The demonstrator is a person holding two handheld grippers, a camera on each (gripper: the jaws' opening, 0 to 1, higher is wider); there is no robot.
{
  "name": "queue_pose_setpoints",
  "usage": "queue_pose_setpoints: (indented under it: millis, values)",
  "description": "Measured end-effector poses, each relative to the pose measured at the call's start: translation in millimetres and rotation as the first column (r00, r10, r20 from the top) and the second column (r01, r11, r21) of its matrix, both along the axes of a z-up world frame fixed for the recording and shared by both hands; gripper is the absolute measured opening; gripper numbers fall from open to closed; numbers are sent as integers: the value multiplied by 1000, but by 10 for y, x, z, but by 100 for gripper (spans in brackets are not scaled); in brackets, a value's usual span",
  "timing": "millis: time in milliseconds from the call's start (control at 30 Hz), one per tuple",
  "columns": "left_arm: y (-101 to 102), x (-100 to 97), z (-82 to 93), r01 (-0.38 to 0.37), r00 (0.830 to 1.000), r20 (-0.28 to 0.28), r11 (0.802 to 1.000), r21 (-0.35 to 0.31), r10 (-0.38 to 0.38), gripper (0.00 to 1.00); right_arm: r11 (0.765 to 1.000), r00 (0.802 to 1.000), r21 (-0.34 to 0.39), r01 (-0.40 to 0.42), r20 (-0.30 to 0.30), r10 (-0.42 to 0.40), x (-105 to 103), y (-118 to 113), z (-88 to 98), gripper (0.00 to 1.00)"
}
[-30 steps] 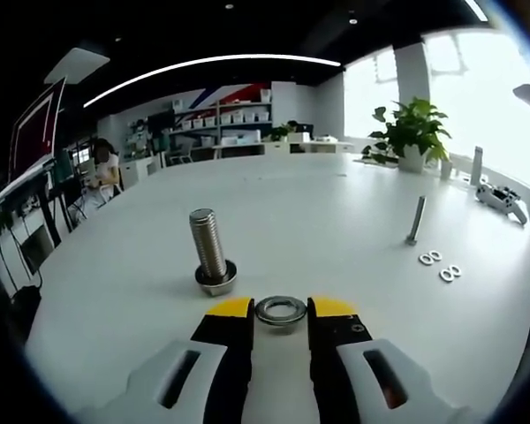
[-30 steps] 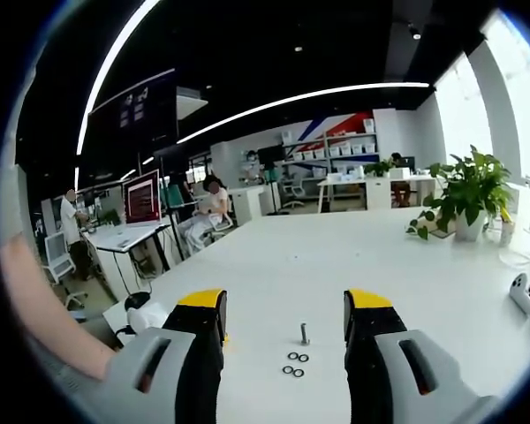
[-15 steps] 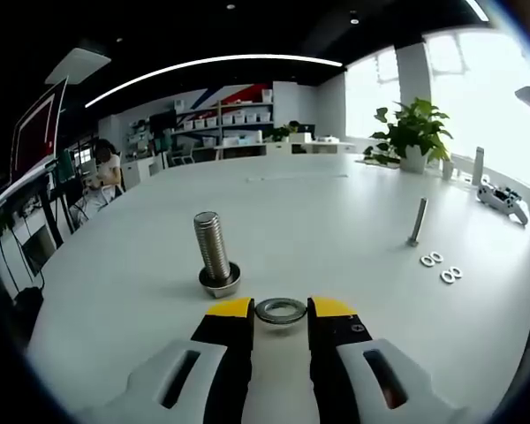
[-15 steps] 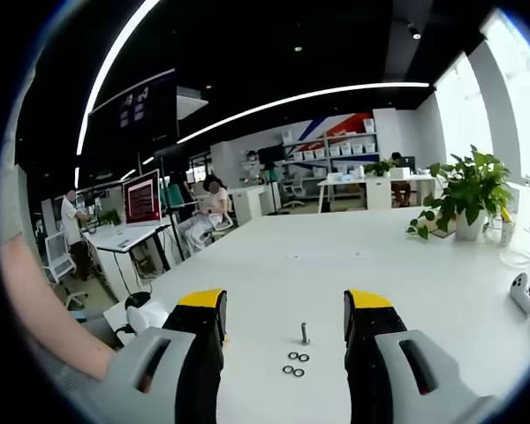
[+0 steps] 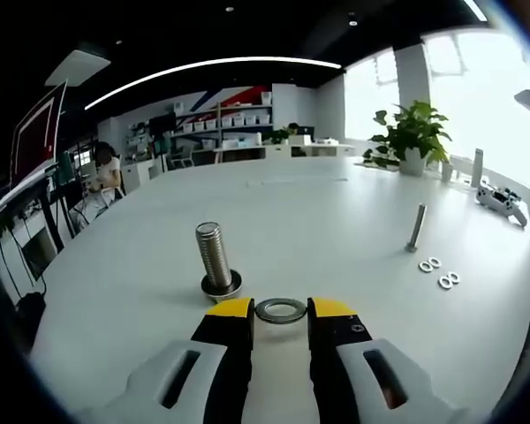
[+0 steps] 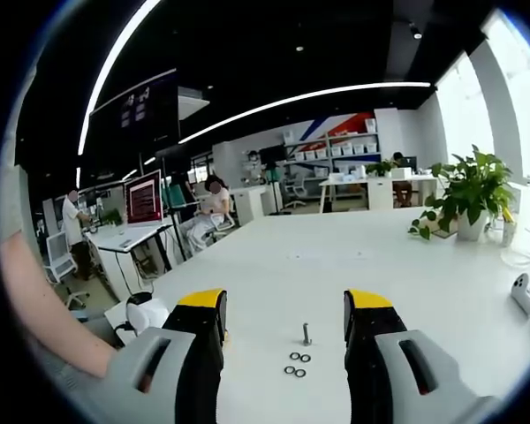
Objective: Place the washer onto the threaded stud by aligning its center hole with the stud, sliding it down to the base, and recovering from edge contact or off-axis alignment until the washer reaches the visible bottom stop.
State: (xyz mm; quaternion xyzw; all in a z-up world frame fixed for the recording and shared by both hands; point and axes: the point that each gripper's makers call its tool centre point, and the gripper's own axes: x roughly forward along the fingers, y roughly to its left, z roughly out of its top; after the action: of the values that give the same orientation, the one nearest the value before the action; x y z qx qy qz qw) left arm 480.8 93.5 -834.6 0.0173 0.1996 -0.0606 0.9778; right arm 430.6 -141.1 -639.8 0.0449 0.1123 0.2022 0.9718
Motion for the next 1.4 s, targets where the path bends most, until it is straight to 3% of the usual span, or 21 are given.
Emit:
queue_pose_setpoints:
  millis: [300, 833, 1033, 1400]
  values:
    - [22, -3, 166, -2, 1000, 22, 1000, -3, 2, 22, 1000, 1000, -2, -6, 0, 6, -2, 16, 1, 56]
    - [201, 175, 721, -21, 992, 122, 1000, 10, 20, 22, 1000, 1000, -3, -17, 3, 17, -3, 43, 16, 56]
    - [305, 264, 745, -48, 991, 129, 999, 17, 46, 22, 1000, 1000, -5, -18, 2, 18, -5, 42, 15, 56]
    - [382, 340, 633, -78, 991, 107, 997, 17, 75, 22, 1000, 1000, -9, -19, 4, 19, -12, 46, 15, 56]
